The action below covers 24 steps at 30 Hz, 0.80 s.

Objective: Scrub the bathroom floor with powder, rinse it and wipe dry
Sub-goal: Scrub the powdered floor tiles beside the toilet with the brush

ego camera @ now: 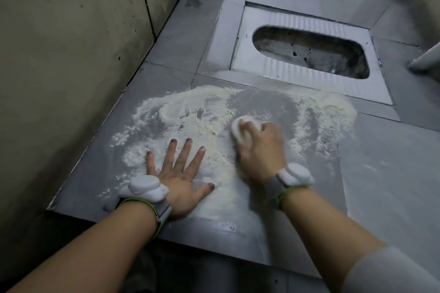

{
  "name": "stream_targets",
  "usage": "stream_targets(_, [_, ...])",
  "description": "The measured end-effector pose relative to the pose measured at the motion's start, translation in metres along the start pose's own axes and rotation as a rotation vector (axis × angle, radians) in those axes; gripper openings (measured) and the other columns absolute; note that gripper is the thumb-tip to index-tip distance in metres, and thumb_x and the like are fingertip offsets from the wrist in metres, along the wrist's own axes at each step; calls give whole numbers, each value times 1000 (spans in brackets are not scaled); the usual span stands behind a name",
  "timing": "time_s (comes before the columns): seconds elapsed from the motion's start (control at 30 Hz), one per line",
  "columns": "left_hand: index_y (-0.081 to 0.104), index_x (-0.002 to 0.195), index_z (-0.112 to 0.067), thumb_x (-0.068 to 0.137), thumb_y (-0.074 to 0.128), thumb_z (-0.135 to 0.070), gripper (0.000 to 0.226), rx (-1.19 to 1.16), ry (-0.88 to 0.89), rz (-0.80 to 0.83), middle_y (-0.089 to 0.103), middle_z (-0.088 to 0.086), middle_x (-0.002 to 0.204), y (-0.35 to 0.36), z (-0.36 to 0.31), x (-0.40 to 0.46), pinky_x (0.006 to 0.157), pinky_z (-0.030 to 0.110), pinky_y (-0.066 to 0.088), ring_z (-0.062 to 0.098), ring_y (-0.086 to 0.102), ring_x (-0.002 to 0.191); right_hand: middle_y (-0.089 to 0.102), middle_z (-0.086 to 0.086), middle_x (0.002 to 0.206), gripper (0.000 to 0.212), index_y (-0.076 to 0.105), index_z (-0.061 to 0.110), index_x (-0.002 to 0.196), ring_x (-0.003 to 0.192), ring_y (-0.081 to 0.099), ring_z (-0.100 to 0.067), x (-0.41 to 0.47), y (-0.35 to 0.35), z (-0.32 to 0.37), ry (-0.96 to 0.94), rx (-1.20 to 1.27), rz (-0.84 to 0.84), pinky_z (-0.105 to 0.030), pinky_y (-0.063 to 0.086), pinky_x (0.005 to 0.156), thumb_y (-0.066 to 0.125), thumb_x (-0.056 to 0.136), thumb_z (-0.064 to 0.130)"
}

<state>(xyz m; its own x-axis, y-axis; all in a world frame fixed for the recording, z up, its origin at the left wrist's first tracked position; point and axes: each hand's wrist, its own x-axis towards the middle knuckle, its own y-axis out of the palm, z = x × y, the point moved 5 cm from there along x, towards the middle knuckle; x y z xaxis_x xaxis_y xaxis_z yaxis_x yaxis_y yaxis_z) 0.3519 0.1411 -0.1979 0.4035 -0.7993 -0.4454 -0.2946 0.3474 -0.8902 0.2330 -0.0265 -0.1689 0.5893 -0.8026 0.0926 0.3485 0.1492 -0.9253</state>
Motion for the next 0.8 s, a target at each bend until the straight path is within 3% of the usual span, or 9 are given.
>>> stream_targets(0.1, [-29,140,-47,82,16,-80,81,-2,-3,12,-44,-15,146,-3,0,-1,108,61,-19,16,-43,134,49,-16,112,49,54,29,129,106,43,-35,-14,2,4,-302,21,158,-41,37,92,53,83,43])
stream_targets(0.13, [-28,141,-47,82,16,-80,81,0,2,16,-43,-15,146,-5,-1,0,108,61,-19,15,-43,134,50,-16,113,48,54,29,130,107,43,-36,0,-2,-7,-276,-25,163,-42,37,93,55,84,42])
stream_targets(0.23, [-26,142,-47,82,19,-80,82,-5,-4,22,-41,-15,148,-7,0,-2,110,60,-17,15,-41,135,47,-17,110,38,52,31,125,106,42,-38,25,-5,-20,93,-26,85,-43,36,94,56,88,40])
stream_targets(0.27, [-25,142,-47,82,21,-80,82,-6,-9,20,-40,-15,149,-8,-1,-1,110,61,-15,15,-40,136,47,-17,109,36,50,31,124,104,43,-37,16,-4,-6,106,-1,63,-43,38,93,52,90,41])
stream_targets(0.43, [-22,143,-49,81,25,-80,84,-27,-9,21,-35,-15,151,-10,-2,1,111,61,-13,15,-35,139,48,-13,109,45,47,32,130,103,43,-32,-29,0,20,-275,16,146,-40,40,90,48,86,43])
stream_targets(0.57, [-22,143,-49,80,24,-81,84,-38,-5,0,-34,-16,152,-8,1,1,110,61,-14,15,-34,139,46,-16,110,38,48,33,126,106,41,-37,15,-2,7,60,-33,88,-43,37,93,50,89,42])
stream_targets(0.6, [-22,143,-49,80,24,-81,84,-39,-5,-2,-34,-16,152,-8,1,2,110,62,-13,15,-35,139,45,-15,111,37,47,33,126,106,40,-34,5,-1,16,69,8,71,-42,37,93,50,90,43])
stream_targets(0.73, [-21,143,-49,80,24,-81,84,-40,4,5,-35,-15,152,-7,1,2,110,62,-13,15,-35,139,49,-14,106,38,50,32,125,98,46,-32,-31,1,14,-269,59,137,-39,40,86,48,89,44])
stream_targets(0.8, [-20,144,-48,80,24,-81,84,-30,13,12,-33,-15,152,-9,0,1,110,63,-11,16,-33,140,49,-16,102,28,53,34,115,94,50,-36,12,-13,-19,-54,-45,84,-38,42,81,46,91,46])
